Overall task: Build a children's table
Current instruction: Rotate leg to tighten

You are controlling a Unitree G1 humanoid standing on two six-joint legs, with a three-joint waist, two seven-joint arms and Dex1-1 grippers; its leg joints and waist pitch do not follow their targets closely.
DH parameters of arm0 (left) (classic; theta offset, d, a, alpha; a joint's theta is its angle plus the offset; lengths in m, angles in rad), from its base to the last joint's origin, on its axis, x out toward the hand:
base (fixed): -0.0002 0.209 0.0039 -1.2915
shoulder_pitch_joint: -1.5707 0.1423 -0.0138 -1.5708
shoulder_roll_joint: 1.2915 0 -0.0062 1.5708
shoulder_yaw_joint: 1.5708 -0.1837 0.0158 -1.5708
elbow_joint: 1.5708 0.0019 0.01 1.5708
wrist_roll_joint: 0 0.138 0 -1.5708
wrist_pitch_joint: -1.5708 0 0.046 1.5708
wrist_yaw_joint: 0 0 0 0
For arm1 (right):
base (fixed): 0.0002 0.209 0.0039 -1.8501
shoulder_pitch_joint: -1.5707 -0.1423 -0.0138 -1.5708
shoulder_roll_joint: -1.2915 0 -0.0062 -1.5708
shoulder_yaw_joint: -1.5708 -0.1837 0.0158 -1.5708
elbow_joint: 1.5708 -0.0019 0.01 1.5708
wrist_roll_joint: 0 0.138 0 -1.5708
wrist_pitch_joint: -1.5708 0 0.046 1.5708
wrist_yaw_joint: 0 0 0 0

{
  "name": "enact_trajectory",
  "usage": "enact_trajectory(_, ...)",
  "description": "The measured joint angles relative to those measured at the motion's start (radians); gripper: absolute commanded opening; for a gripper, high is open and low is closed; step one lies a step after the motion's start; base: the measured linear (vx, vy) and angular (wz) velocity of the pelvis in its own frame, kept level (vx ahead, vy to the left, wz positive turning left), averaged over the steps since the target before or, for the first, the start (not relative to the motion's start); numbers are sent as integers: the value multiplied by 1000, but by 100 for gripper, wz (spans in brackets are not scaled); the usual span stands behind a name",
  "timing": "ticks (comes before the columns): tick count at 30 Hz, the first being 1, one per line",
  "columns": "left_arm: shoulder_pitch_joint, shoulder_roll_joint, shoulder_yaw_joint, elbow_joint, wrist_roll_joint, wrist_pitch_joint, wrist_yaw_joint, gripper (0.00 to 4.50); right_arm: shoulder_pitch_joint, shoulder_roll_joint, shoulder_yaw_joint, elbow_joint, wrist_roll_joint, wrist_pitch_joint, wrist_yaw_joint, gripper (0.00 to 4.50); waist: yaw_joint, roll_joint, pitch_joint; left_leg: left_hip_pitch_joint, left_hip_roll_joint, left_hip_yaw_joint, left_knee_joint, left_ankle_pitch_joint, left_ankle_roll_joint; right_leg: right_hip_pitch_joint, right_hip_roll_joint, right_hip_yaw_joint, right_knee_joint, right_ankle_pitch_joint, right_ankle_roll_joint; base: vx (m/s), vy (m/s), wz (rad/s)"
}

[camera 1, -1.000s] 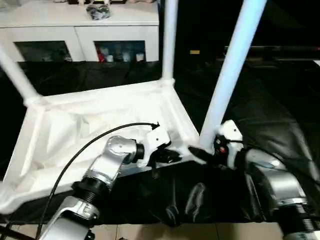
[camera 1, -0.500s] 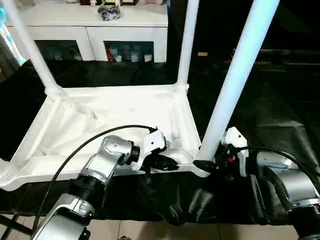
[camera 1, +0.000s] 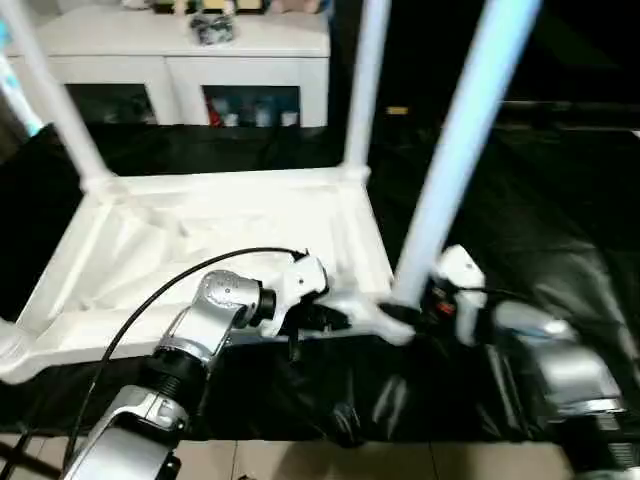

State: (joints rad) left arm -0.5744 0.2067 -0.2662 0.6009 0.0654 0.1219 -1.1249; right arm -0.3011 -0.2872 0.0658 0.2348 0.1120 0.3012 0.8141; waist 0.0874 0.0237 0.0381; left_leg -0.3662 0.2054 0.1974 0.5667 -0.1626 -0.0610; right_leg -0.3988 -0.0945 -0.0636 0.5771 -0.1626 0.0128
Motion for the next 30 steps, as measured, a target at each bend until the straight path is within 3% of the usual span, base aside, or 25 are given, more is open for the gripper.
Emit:
enact_trajectory(3,2,-39,5,-10,12,38,74,0,-14,54,-30,32,-9,-6,-122,200,-7,-1,1,0,0,0,2,0,0,0,-1,0,-2,0,0,0,0,0)
enact_trajectory(7,8,-89,13,-20,40,59,179,0,-45,133,-70,78,-37,-9,-287,198,-28,-2,2,0,-1,-1,2,0,0,0,-1,-1,-6,0,1,0,0,0)
enact_trajectory(10,8,-101,14,-20,48,60,207,0,-49,157,-82,83,-45,-9,-336,198,-32,-1,2,0,-1,-3,2,0,0,0,-1,-2,-9,0,1,0,0,0)
enact_trajectory(12,9,-104,12,-20,48,60,215,0,-48,165,-92,82,-44,-9,-340,253,-33,0,2,0,-1,-3,1,0,0,0,-1,-2,-9,0,1,0,0,0)
enact_trajectory(16,9,-105,11,-21,48,60,215,0,-46,182,-103,80,-29,-8,-343,289,-33,2,1,-1,-2,-2,0,0,0,0,-1,-2,-13,0,1,0,0,0)
enact_trajectory(17,9,-105,11,-22,48,60,213,0,-45,175,-100,79,-30,-10,-335,311,-32,2,1,-1,-2,-2,-1,0,0,1,-1,-2,-14,0,1,0,0,0)
enact_trajectory(22,9,-93,4,-28,47,51,179,0,-32,115,-61,56,-33,-14,-249,316,-30,1,1,-1,-2,-2,-2,0,0,0,-1,0,-14,0,0,0,0,0)
enact_trajectory(30,13,-9,-14,-37,-2,-8,-11,0,0,-65,11,-17,13,-8,94,316,-19,-1,1,-1,-1,-1,-2,0,0,-2,0,0,-1,4,-4,0,0,0)
